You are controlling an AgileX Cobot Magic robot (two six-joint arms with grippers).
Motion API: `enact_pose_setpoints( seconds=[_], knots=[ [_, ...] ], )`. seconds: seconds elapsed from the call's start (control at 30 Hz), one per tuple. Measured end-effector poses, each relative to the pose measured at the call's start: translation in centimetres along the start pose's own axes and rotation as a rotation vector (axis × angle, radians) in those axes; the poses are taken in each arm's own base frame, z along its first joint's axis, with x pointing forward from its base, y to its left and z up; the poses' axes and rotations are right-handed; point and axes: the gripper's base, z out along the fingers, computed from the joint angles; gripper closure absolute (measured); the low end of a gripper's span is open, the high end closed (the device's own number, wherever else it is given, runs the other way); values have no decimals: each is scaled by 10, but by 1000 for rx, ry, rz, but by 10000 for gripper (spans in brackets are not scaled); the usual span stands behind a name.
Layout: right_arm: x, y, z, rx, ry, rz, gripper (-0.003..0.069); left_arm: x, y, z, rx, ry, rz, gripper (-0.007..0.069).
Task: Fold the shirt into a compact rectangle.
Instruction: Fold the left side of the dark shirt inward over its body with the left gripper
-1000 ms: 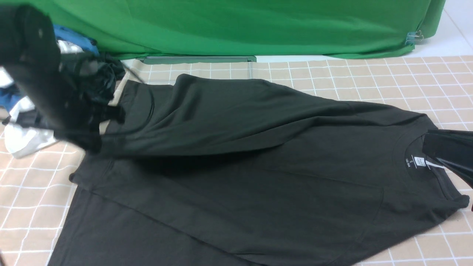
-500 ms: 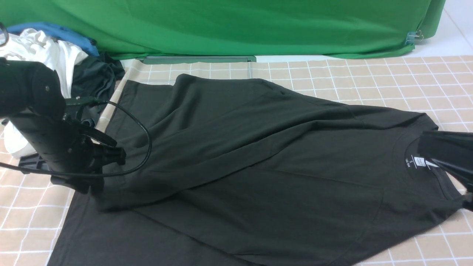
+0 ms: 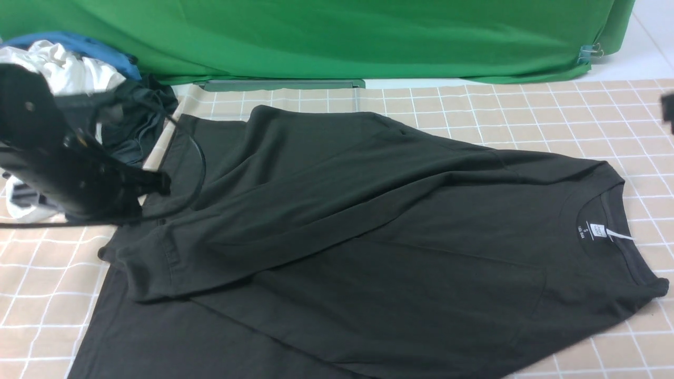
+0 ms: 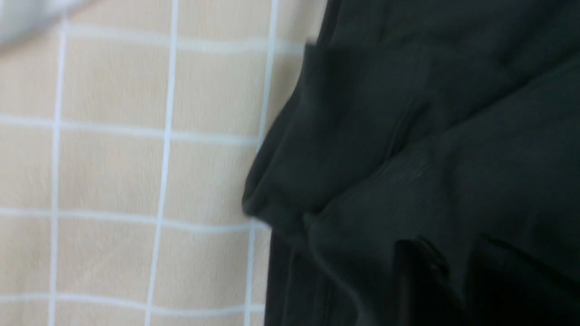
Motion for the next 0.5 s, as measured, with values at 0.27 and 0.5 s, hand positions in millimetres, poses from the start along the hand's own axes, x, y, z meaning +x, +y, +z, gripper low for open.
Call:
enact_pose_setpoints(
  seconds=[0.27, 0.5],
  knots=[
    [-47, -36, 97, -93, 130, 118, 507, -3, -9, 6, 94, -22, 15, 609],
    [-75, 5, 182, -176, 154, -45, 209, -2, -11, 18, 120, 15, 8, 609]
  ],
)
